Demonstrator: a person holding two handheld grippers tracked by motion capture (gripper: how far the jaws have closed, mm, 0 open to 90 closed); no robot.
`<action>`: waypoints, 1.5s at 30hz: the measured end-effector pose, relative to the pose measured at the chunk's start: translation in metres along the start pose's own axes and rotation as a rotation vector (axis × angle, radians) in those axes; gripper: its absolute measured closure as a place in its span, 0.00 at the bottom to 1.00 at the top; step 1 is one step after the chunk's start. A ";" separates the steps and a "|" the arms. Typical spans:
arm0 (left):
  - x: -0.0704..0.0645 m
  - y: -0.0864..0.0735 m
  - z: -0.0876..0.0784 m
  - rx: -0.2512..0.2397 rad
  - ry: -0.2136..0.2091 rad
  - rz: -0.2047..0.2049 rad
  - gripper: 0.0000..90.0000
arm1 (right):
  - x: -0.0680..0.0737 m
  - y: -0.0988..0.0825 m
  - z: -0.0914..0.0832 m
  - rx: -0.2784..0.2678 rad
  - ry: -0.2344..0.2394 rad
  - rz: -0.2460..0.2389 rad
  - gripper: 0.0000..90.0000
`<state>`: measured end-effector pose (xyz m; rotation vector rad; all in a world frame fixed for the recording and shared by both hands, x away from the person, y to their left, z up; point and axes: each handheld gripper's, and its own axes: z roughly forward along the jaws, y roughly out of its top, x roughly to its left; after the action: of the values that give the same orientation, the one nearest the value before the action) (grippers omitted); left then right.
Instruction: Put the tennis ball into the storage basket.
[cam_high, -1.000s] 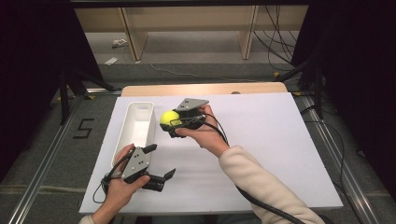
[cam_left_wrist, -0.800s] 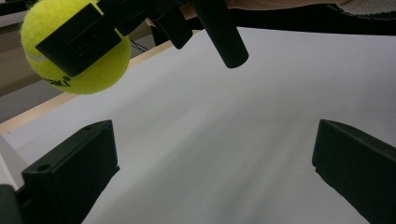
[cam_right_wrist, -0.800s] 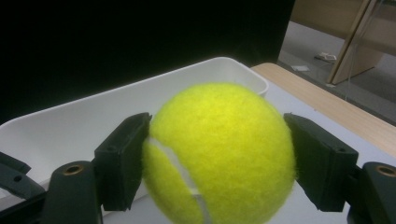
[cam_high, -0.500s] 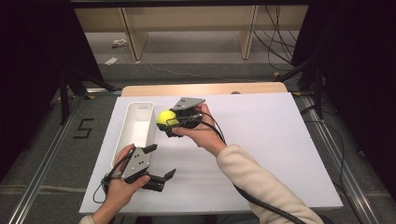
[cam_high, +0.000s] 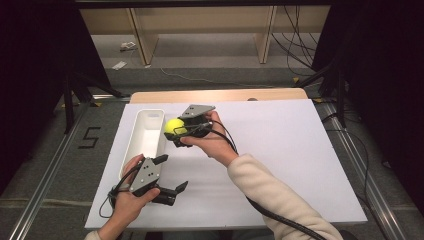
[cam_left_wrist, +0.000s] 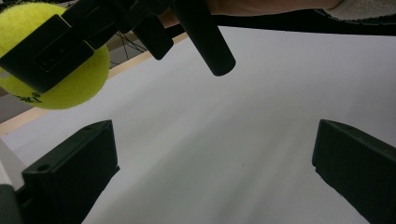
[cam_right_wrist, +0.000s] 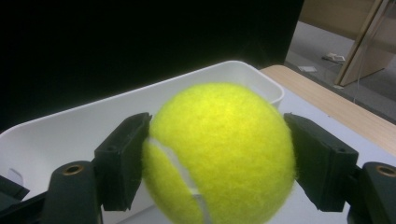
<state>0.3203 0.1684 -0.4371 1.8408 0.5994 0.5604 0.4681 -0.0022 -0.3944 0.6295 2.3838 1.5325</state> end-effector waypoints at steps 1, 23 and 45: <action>0.000 0.000 0.000 0.000 0.000 0.000 0.00 | 0.000 0.000 0.000 0.000 0.001 -0.001 0.30; 0.000 0.000 0.000 0.002 0.003 0.004 0.00 | 0.004 0.005 0.008 -0.004 0.005 -0.007 0.30; -0.001 0.000 0.000 0.003 0.000 0.011 0.00 | 0.008 0.013 0.017 -0.008 0.008 -0.008 0.30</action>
<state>0.3198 0.1676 -0.4372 1.8475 0.5910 0.5676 0.4714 0.0201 -0.3897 0.6126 2.3824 1.5431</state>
